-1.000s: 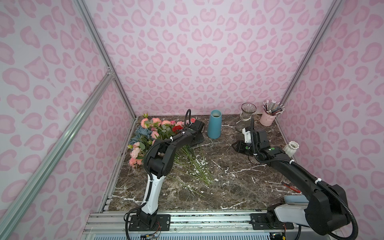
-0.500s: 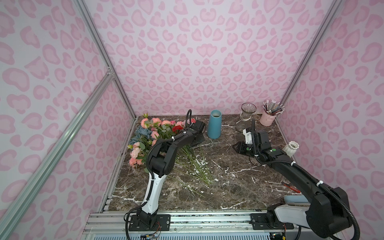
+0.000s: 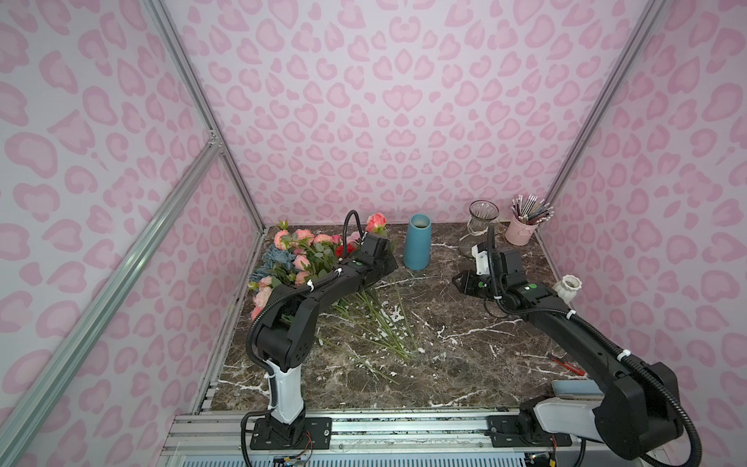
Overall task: Place the pink flowers into the vase
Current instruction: Pick up the flower at the center of the board.
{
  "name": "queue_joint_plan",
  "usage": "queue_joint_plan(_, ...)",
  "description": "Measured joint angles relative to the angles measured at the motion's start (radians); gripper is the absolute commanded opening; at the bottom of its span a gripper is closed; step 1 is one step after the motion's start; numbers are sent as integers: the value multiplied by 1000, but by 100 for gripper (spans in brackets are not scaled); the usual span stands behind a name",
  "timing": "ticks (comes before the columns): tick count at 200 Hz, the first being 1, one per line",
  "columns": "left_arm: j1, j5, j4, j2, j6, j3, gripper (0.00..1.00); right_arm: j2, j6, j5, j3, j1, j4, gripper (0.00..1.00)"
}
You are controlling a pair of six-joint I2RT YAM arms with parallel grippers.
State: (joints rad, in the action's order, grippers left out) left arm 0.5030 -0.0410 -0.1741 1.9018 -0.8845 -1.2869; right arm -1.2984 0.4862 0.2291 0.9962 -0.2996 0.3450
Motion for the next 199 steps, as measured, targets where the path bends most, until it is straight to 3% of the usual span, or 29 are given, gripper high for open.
queue_joint_plan(32, -3, -48, 100, -140, 48, 84, 4, -20, -26, -21, 59, -29, 27, 34)
queue_joint_plan(95, -35, -91, 118, -417, 171, 99, 4, -100, -95, -25, 271, -105, 89, 33)
queue_joint_plan(129, -76, -263, 124, -459, 214, 97, 4, -104, -123, 84, 361, -108, 70, 33)
queue_joint_plan(167, -88, -489, 216, -476, 219, 107, 4, -119, -128, 295, 431, -112, -15, 33)
queue_joint_plan(199, -89, -666, 381, -463, 129, 172, 4, -142, -106, 446, 430, -135, -75, 34)
